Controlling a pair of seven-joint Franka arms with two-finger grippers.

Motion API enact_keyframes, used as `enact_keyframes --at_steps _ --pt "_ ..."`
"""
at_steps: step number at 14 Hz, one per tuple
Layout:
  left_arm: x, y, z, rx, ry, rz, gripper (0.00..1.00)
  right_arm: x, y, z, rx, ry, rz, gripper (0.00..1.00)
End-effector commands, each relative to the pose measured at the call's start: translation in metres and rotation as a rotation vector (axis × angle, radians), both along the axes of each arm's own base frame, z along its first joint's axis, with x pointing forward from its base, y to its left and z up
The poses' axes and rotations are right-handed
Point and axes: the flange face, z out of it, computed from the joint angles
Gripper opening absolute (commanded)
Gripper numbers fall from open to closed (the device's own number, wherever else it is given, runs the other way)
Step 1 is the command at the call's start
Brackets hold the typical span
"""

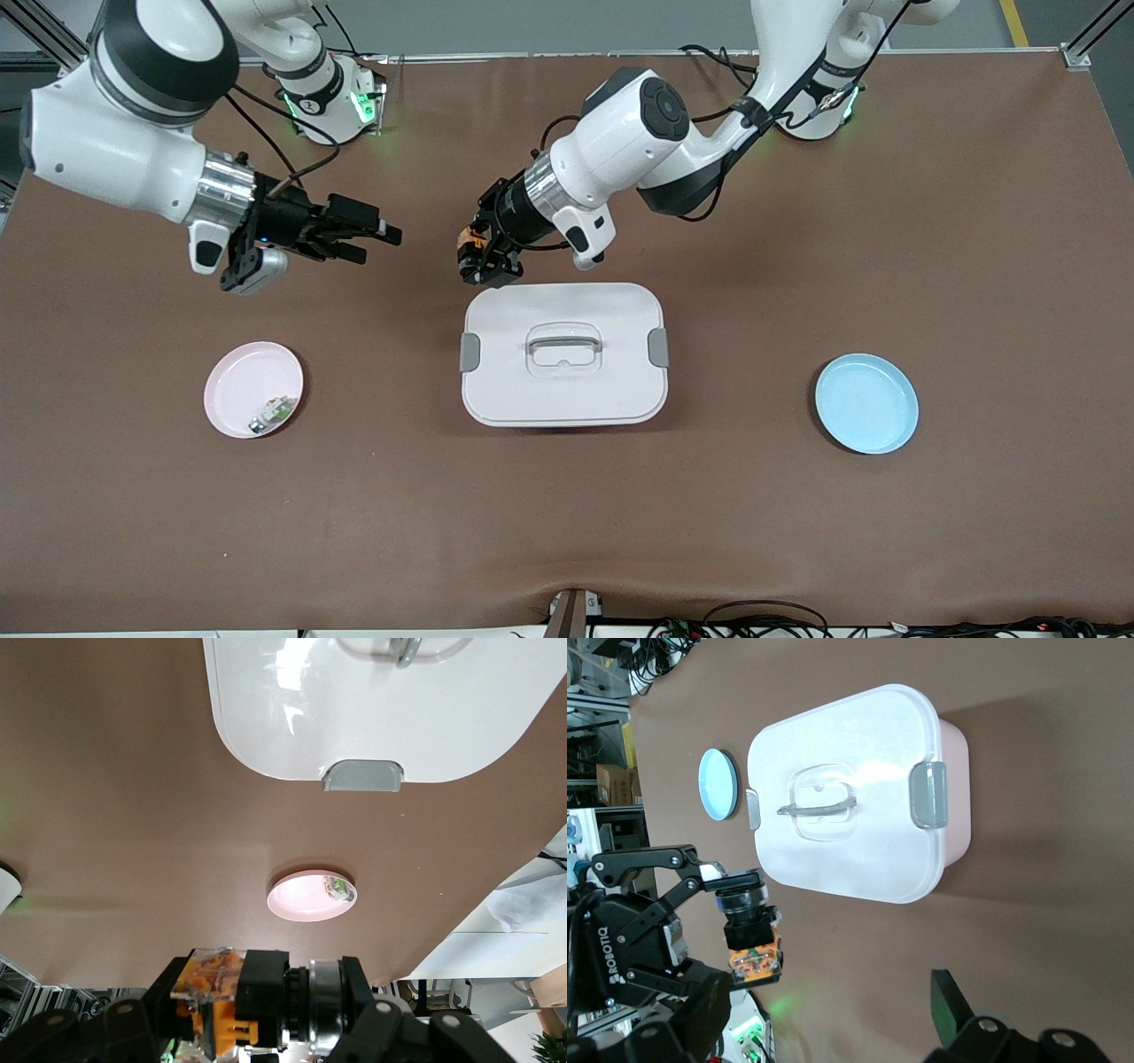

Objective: Transfer orange switch to right arm and place
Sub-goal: 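Reach the right gripper toward the orange switch held by the left gripper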

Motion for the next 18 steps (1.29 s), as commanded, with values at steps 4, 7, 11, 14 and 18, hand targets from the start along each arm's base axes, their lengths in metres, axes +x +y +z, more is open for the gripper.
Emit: enact_keyframes --at_steps 4,7,11,14,18 --pt "0.001 -0.001 0.006 -0.006 -0.014 0.027 0.29 -0.018 0.049 0.005 0.010 -0.026 -0.064 1.00" --pt "0.001 -0.001 0.007 -0.006 -0.015 0.027 0.29 -0.020 0.063 -0.005 -0.002 -0.045 -0.078 1.00" --pt "0.001 -0.001 0.007 -0.006 -0.015 0.027 0.29 -0.018 0.083 -0.027 -0.026 -0.066 -0.092 1.00" --pt "0.001 -0.001 0.007 -0.006 -0.015 0.027 0.29 -0.020 0.097 -0.038 -0.033 -0.070 -0.089 1.00" --pt "0.001 -0.001 0.007 -0.006 -0.015 0.027 0.29 -0.020 0.098 -0.040 -0.029 -0.063 -0.096 1.00"
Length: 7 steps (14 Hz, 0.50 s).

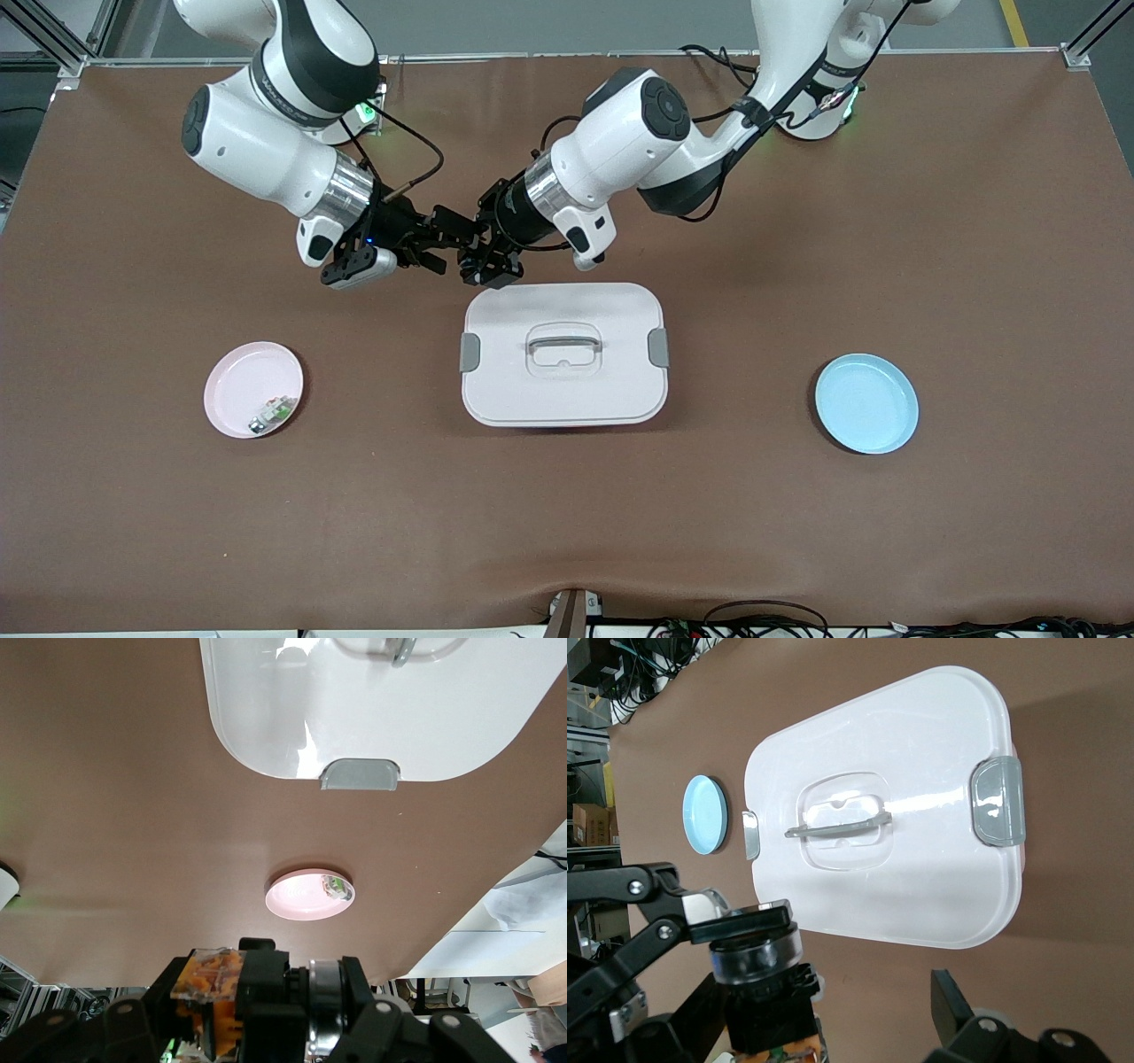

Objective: Transfer orange switch to right arm and place
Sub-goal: 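Reach the right gripper toward the orange switch held by the left gripper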

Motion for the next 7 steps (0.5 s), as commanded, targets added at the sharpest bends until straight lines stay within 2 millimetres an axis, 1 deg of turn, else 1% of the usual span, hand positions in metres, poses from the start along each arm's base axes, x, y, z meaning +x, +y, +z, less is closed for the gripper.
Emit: enact_keyframes --at_steps 1,5,6,7 --pt "-0.0005 -0.0015 0.0060 -0.005 -0.013 0.025 0.29 -0.0012 0.0007 0.0037 0.024 0.004 -0.021 1.00" --pt "-0.0005 -0.0015 0.0060 -0.005 -0.013 0.025 0.29 -0.0016 0.0018 0.0044 0.031 0.027 -0.045 1.00" --pt "-0.0005 -0.0015 0.0060 -0.005 -0.013 0.025 0.29 -0.0032 0.0048 0.0060 0.034 0.035 -0.052 1.00" --pt "-0.0005 -0.0015 0.0060 -0.005 -0.013 0.025 0.29 -0.0036 0.0064 0.0068 0.035 0.034 -0.051 0.98"
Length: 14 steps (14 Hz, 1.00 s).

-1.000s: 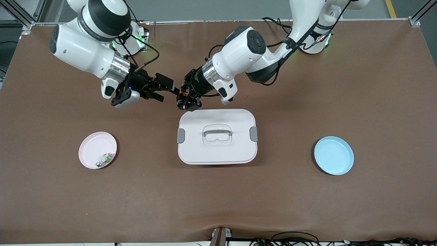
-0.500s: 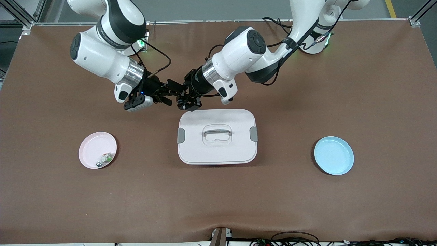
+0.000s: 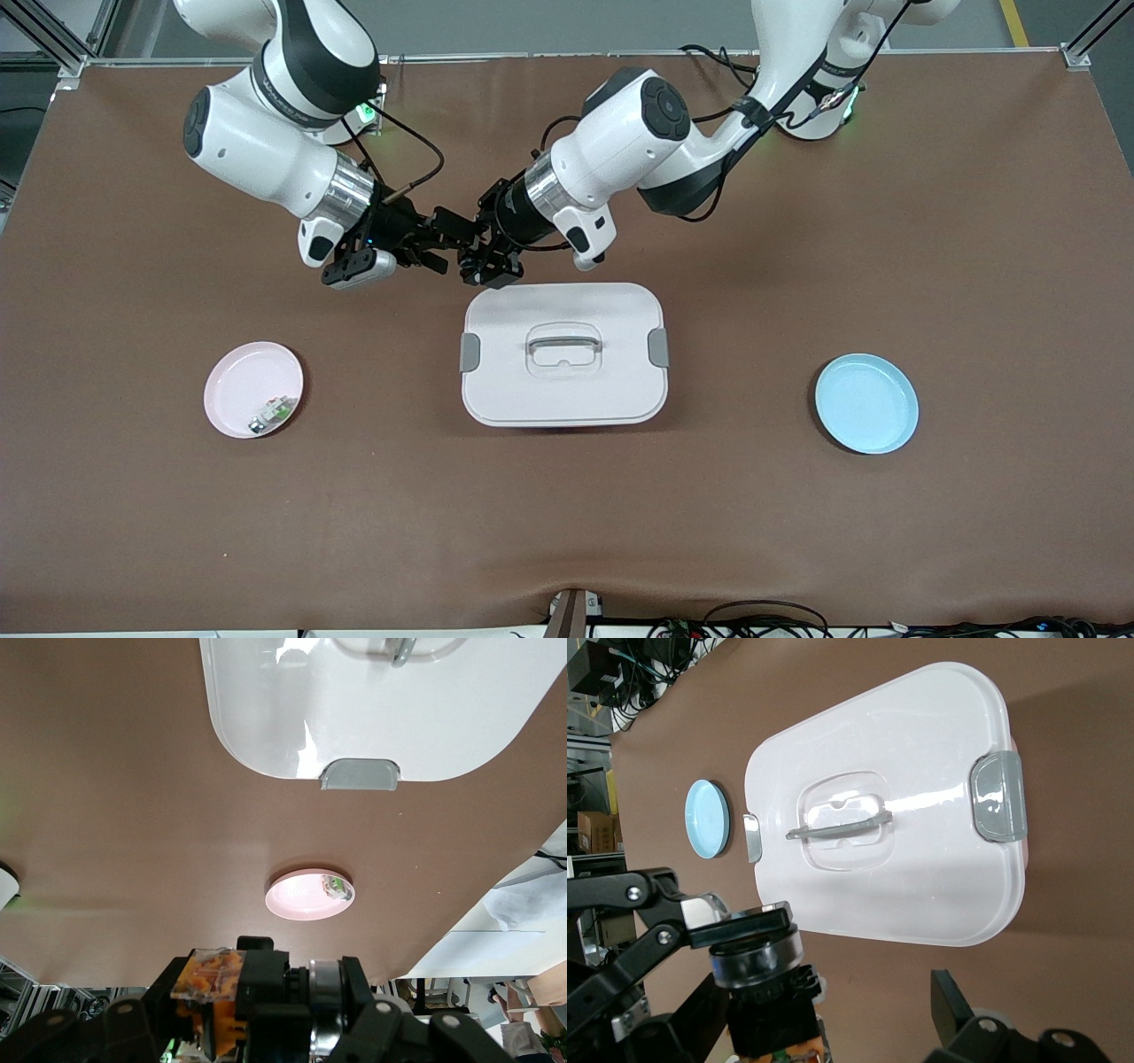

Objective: Transfer orange switch to right arm and place
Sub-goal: 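Close the right gripper on the switch while the left gripper opens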

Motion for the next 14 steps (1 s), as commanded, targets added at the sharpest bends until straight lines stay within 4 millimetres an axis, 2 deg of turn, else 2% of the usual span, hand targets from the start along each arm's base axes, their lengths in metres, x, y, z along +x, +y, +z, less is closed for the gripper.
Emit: enact_keyframes --at_steps 1,6,9,11,12,14 --pt "-0.0005 -0.0015 0.0060 -0.005 -0.013 0.025 0.29 -0.0037 0.0058 0.0063 0.025 0.012 -0.023 0.90" --pt "-0.0005 -0.0015 0.0060 -0.005 -0.013 0.025 0.29 -0.0032 0.0063 0.0093 0.027 -0.002 -0.009 0.57" --pt "-0.0002 -0.0015 0.0067 -0.006 -0.014 0.026 0.30 -0.0045 0.0092 0.0087 0.025 -0.006 -0.002 0.42" --pt "-0.0002 -0.0015 0.0067 -0.006 -0.014 0.026 0.30 -0.0059 0.0122 0.0095 0.020 -0.013 0.009 0.19" --pt "-0.0002 -0.0015 0.0067 -0.006 -0.014 0.026 0.31 -0.0062 0.0126 0.0083 0.020 -0.008 0.012 0.03" --pt "0.0000 -0.0016 0.0075 -0.007 -0.015 0.026 0.32 -0.0065 0.0128 0.0081 0.020 0.001 0.006 0.00"
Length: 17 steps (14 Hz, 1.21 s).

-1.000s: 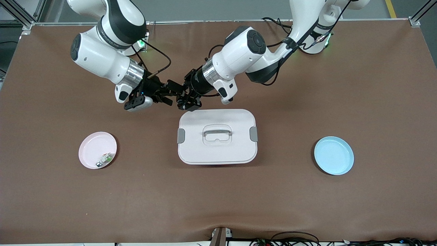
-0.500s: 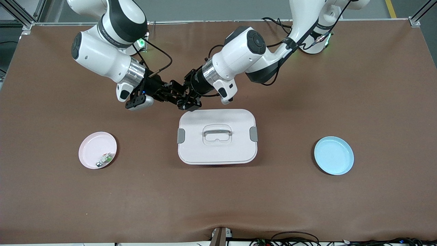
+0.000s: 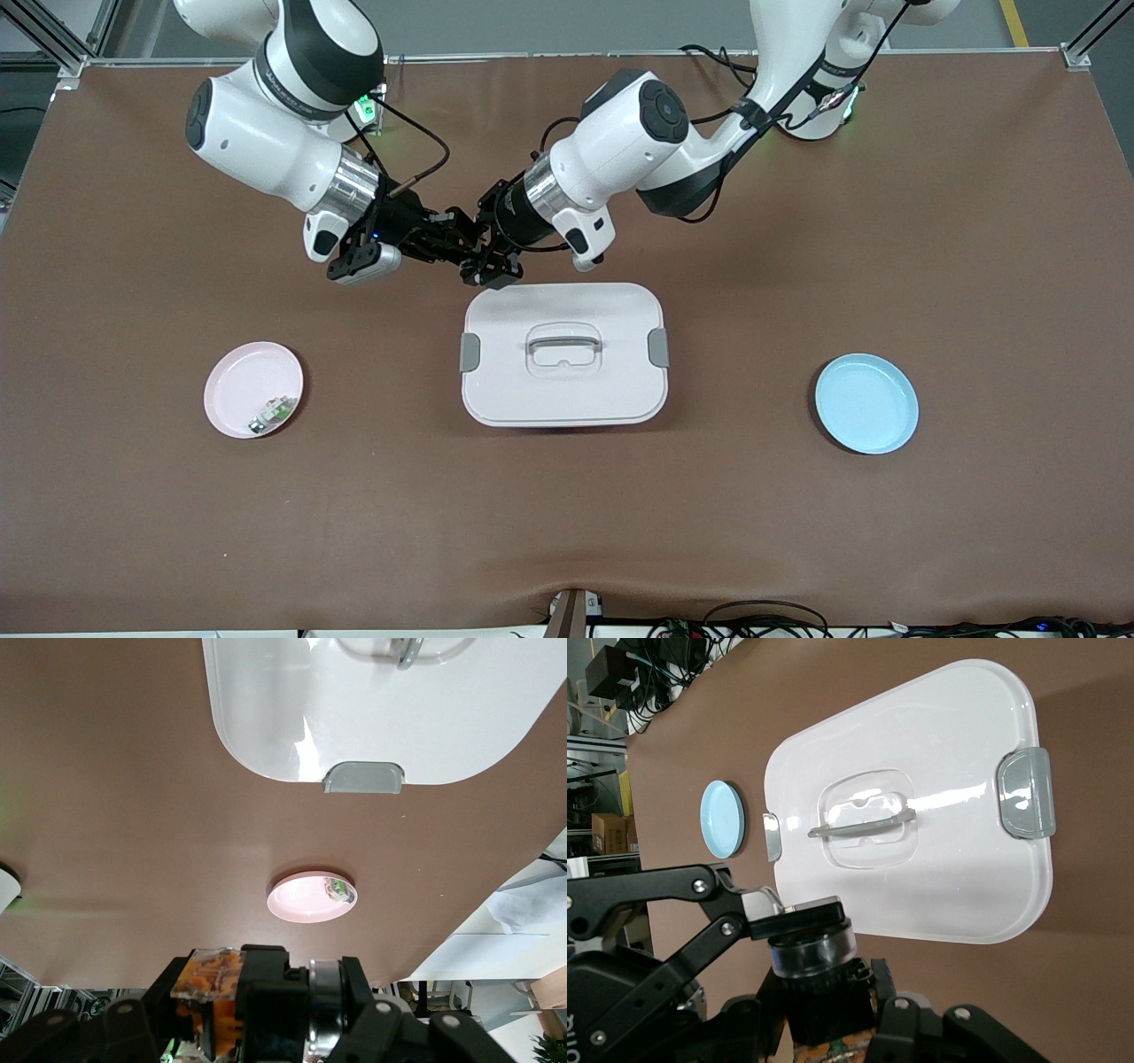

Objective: Transfer orange switch to right arm and place
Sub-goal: 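Close the right gripper on the switch while the left gripper opens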

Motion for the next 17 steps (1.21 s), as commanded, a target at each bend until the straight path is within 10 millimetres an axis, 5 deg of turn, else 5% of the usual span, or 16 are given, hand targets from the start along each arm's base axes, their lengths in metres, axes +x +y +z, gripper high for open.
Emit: enact_keyframes --at_steps 1,4,9,14,17 --pt "0.001 -0.001 0.012 -0.011 -0.021 0.028 0.34 -0.006 0.004 -0.003 0.000 0.015 0.005 0.00" --pt "0.002 0.000 0.013 -0.012 -0.022 0.030 0.47 -0.005 0.003 -0.004 0.000 0.020 0.005 0.00" --pt "0.005 0.002 0.013 -0.013 -0.024 0.036 1.00 -0.002 0.002 0.001 0.001 0.006 0.010 0.00" --pt "0.006 0.003 0.015 -0.016 -0.025 0.038 1.00 0.002 -0.003 0.008 -0.040 -0.007 0.058 0.00" --pt "0.008 0.005 0.014 -0.014 -0.025 0.042 1.00 0.018 -0.031 0.012 -0.205 -0.026 0.180 0.00"
